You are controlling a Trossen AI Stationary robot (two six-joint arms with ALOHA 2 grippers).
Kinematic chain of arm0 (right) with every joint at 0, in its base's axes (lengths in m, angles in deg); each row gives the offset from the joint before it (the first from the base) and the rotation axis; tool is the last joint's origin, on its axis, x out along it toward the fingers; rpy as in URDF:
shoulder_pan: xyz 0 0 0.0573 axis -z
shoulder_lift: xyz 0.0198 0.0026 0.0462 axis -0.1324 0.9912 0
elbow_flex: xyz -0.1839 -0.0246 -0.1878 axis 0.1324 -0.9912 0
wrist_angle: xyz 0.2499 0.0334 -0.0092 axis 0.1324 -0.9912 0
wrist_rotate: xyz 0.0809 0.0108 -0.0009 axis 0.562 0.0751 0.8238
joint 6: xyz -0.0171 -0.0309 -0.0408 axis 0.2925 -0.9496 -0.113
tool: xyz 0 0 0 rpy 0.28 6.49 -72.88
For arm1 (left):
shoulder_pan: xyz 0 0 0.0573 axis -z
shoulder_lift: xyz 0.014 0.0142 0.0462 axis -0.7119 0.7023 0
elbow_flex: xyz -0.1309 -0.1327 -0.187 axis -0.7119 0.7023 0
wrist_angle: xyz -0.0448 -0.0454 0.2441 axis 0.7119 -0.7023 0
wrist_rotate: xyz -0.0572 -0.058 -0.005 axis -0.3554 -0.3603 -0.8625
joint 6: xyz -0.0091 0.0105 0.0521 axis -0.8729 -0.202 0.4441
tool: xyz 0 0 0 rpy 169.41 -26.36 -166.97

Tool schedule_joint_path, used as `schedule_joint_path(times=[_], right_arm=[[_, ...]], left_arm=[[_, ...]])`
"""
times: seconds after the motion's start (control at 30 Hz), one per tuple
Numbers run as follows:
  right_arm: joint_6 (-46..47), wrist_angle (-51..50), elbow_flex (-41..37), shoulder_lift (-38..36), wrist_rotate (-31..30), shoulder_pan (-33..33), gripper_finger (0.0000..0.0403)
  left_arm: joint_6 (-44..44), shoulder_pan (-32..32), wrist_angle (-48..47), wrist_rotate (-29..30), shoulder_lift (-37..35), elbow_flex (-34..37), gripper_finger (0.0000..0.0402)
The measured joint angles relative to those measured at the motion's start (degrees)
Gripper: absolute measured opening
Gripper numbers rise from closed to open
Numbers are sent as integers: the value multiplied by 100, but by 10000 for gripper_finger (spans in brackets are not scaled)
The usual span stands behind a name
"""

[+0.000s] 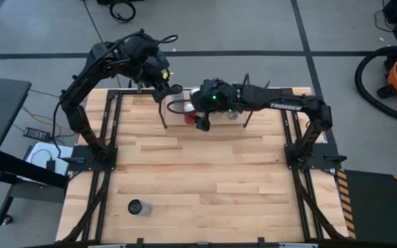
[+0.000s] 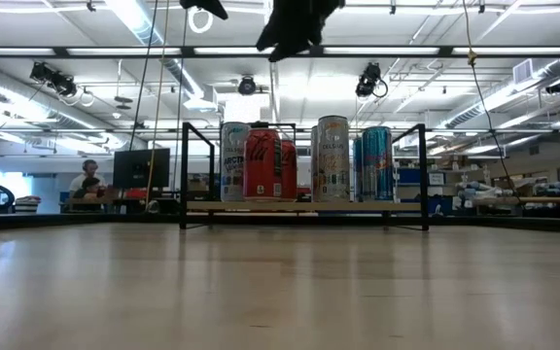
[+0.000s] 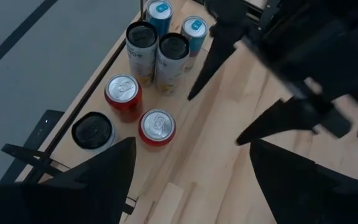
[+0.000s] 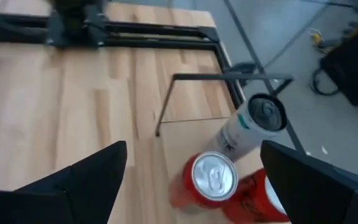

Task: Place canned beverage on shelf
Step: Put the red-black soda can aligned with the other red-black soda can on the shelf

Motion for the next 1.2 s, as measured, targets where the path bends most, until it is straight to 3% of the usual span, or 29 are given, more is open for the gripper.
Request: schedule_joint_path(times=[0.17, 0.5, 0.73, 1.03, 1.2], right_arm=[[397, 1040, -855, -5, -723, -23, 378], [770, 2805, -2154, -6, -1447, -28, 378], [934, 3355, -2721, -7, -1523, -67, 378], [1348, 3406, -2948, -9, -1995, -283, 377], [1538, 3948, -3094, 74, -2411, -412, 377]], left_arm=[[14, -1, 1, 14, -14, 0, 316], [173, -1, 0, 16, -14, 0, 316], [219, -1, 2, 16, -14, 0, 315], [216, -1, 4, 16, -14, 0, 316], [216, -1, 4, 16, -11, 0, 316]])
